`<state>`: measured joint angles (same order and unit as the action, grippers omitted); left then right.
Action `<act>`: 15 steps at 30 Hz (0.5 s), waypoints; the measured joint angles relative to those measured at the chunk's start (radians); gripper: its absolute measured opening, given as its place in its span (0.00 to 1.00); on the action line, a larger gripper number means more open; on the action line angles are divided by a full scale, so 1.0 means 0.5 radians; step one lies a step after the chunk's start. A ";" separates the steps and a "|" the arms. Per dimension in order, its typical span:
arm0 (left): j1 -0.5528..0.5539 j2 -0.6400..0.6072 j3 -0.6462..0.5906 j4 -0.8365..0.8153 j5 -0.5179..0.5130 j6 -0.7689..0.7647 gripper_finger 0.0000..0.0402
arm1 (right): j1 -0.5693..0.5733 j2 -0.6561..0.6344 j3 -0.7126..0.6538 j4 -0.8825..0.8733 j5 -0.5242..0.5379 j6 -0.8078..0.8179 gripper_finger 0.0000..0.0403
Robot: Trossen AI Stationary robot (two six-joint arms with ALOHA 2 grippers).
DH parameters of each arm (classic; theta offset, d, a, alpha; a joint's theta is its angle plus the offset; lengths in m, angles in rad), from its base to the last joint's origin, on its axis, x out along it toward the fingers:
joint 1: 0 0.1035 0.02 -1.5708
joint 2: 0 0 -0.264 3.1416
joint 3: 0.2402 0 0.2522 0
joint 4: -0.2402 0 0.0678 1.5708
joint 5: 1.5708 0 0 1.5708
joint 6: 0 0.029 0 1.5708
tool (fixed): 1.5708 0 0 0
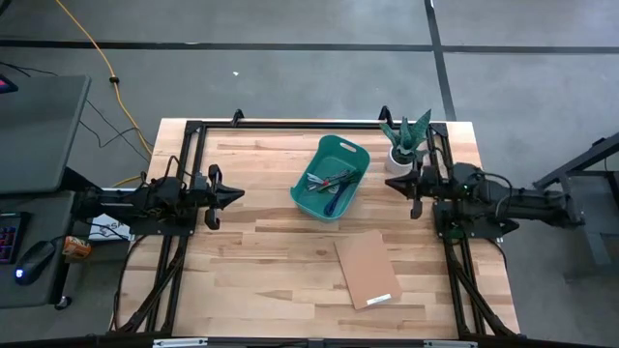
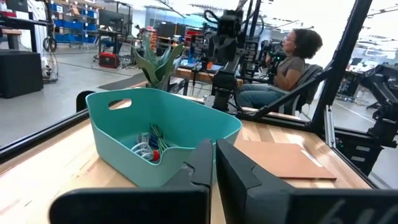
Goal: Pick and place USB-C Cables
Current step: Return to Home Position
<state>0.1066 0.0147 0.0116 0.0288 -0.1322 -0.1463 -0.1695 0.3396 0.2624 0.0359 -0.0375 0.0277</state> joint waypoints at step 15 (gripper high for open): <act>0.000 0.000 0.000 0.000 -0.005 0.000 0.01 | 0.110 -0.502 -0.486 0.227 0.119 0.050 0.00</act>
<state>0.1066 0.0147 0.0116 0.0288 -0.1345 -0.1463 -0.1143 0.0884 0.0192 0.1493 0.0222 0.0527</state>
